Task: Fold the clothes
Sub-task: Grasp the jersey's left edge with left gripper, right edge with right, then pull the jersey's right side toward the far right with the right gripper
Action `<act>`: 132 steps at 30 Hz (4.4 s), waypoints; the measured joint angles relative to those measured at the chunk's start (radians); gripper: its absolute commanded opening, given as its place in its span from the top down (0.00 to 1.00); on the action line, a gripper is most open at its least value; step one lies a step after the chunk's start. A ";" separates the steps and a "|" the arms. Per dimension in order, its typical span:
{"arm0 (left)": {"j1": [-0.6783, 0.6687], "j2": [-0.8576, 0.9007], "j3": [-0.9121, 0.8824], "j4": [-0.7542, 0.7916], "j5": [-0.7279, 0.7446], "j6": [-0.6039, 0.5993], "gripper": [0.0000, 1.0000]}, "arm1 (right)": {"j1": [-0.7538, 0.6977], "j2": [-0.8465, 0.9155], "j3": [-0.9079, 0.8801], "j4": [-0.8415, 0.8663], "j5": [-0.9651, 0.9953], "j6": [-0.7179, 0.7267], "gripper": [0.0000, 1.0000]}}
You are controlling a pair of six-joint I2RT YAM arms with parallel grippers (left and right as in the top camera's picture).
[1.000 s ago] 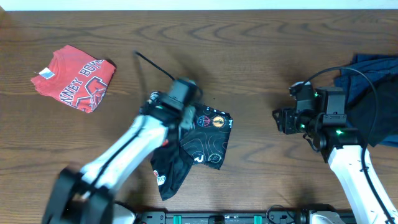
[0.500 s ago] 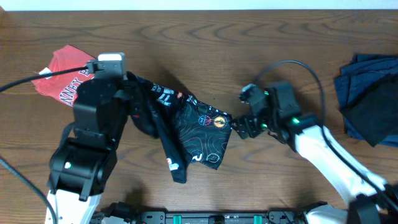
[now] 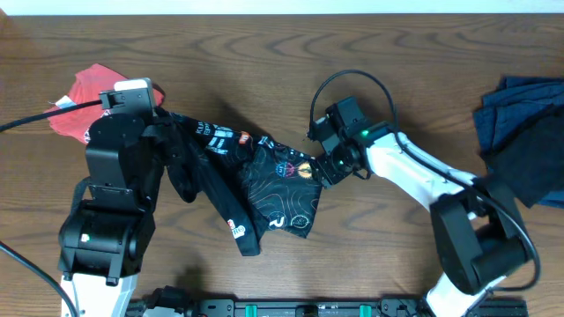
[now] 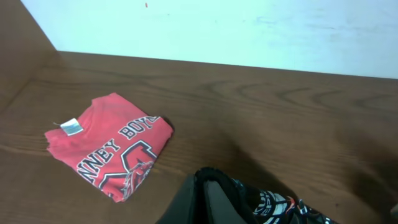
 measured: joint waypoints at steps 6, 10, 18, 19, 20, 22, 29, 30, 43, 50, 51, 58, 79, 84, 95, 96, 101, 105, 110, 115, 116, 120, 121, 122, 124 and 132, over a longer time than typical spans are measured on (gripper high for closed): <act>0.004 0.000 0.000 0.000 0.000 0.002 0.94 | 0.004 0.022 0.000 -0.013 0.004 0.000 0.32; 0.004 0.000 0.000 0.000 0.000 0.002 0.94 | 0.034 0.022 0.000 -0.010 0.011 0.000 0.31; 0.004 0.000 0.000 0.000 0.000 0.002 0.94 | 0.131 0.022 0.000 -0.010 0.010 -0.024 0.30; 0.004 0.000 0.000 0.000 0.000 0.002 0.94 | 0.140 0.022 0.000 -0.011 0.010 -0.035 0.31; 0.004 0.000 0.000 0.000 0.000 0.002 0.94 | 0.149 0.022 0.000 -0.011 0.011 -0.043 0.34; 0.004 0.000 0.000 0.000 0.000 0.002 0.94 | 0.161 0.022 0.000 -0.011 0.012 -0.064 0.59; 0.004 0.000 0.000 0.000 0.000 0.002 0.94 | 0.167 0.022 0.000 -0.014 0.018 -0.085 0.99; 0.004 0.000 0.000 0.000 0.000 0.002 0.94 | 0.167 0.022 0.000 -0.014 0.018 -0.086 0.99; 0.004 0.001 0.000 0.033 0.000 0.002 0.94 | -0.053 -0.030 0.264 -0.162 0.278 0.111 0.99; 0.003 0.002 -0.001 0.053 0.002 0.002 0.94 | -0.407 -0.250 0.555 -0.263 0.304 0.187 0.75; 0.004 0.004 -0.001 0.053 0.005 0.002 0.94 | -0.426 -0.272 0.563 -0.295 0.301 0.191 0.81; 0.004 0.046 -0.001 0.057 0.051 0.002 0.94 | -0.446 -0.251 0.526 -0.478 0.296 0.197 0.99; 0.004 -0.017 -0.002 0.135 0.084 0.007 0.94 | -0.288 -0.161 0.460 -0.537 -0.064 -0.172 0.70; 0.004 -0.017 -0.002 0.135 0.040 0.007 0.94 | -0.233 -0.016 0.365 -0.533 -0.075 -0.202 0.59; 0.004 -0.017 -0.002 0.135 0.020 0.010 0.94 | -0.148 0.150 0.281 -0.481 -0.107 -0.198 0.34; 0.004 -0.017 -0.002 0.135 0.018 0.010 0.94 | -0.142 0.150 0.280 -0.469 -0.111 -0.195 0.34; 0.004 -0.017 -0.002 0.135 0.015 0.010 0.94 | -0.117 0.150 0.239 -0.348 -0.121 -0.175 0.37; 0.004 -0.017 -0.002 0.135 0.015 0.010 0.94 | -0.108 0.150 0.192 -0.257 -0.122 -0.133 0.94; 0.004 -0.017 -0.002 0.135 0.015 0.010 0.94 | -0.103 0.150 0.174 -0.253 -0.071 -0.035 0.99; 0.004 -0.018 -0.002 0.135 0.015 0.010 0.94 | -0.123 0.147 0.287 -0.521 0.082 0.062 0.99; 0.004 -0.018 -0.001 0.134 0.015 0.010 0.94 | -0.141 0.140 0.338 -0.571 0.126 0.092 0.99; 0.004 -0.018 -0.002 0.134 0.015 0.010 0.94 | -0.235 0.063 0.513 -0.652 0.260 0.189 0.99; 0.004 -0.018 -0.002 0.132 0.015 0.010 0.94 | -0.262 0.027 0.543 -0.657 0.283 0.208 0.99; 0.004 -0.018 -0.002 0.127 0.015 0.010 0.94 | -0.285 -0.007 0.565 -0.660 0.299 0.220 0.99; 0.004 -0.019 -0.002 0.110 0.015 0.010 0.94 | -0.328 -0.089 0.592 -0.675 0.331 0.238 0.99; 0.004 -0.070 -0.002 0.076 0.015 0.010 0.94 | -0.358 -0.283 0.606 -0.814 0.392 0.266 0.99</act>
